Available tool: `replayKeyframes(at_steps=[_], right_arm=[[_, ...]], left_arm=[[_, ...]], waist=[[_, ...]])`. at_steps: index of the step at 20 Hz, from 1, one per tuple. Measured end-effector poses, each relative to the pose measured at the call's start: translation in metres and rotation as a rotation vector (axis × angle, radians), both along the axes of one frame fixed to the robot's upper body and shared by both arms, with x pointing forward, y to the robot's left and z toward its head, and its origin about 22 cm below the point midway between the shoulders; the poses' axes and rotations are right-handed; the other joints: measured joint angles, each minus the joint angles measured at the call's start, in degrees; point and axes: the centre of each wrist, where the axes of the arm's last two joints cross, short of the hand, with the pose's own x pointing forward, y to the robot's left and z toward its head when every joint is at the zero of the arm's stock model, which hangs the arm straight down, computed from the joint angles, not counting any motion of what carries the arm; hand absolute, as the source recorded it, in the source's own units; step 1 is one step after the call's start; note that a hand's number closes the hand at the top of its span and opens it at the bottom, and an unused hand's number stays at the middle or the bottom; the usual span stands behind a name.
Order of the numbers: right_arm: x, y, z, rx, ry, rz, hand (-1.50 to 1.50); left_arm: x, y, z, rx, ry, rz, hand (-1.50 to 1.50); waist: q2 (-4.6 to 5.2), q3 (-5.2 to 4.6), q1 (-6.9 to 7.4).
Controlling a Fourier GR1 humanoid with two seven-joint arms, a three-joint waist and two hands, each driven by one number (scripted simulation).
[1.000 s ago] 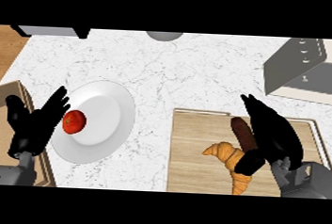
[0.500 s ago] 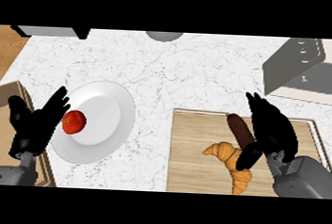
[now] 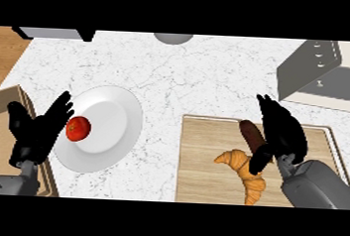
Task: Pick the sweet potato from the tray and place it in the tiered shelf
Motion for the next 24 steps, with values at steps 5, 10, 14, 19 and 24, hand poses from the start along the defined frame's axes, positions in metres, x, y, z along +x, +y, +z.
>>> replayKeyframes(at_steps=[5,10,14,19,24], right_arm=[[0.003,0.000,-0.009,0.009,0.022,0.035,1.50],[0.006,0.007,-0.017,-0.042,0.107,0.155,1.50],[0.005,0.006,-0.019,-0.015,0.087,0.198,1.50],[-0.005,-0.003,-0.020,0.071,0.031,0.250,1.50],[-0.014,-0.059,-0.023,0.242,-0.028,0.272,1.50]], left_arm=[[0.001,-0.001,0.000,-0.001,0.005,0.002,0.00],[0.003,-0.002,0.002,-0.001,0.004,0.002,0.00],[0.001,0.001,0.002,-0.007,0.008,0.007,0.00],[-0.003,0.002,0.000,-0.007,0.006,0.017,0.00],[-0.005,0.003,-0.002,-0.003,0.010,0.025,0.00]], waist=[[-0.16,-0.17,0.08],[-0.28,-0.58,0.50],[-0.45,-0.67,0.12],[-0.54,-0.47,-0.52],[-0.02,0.09,-1.22]])
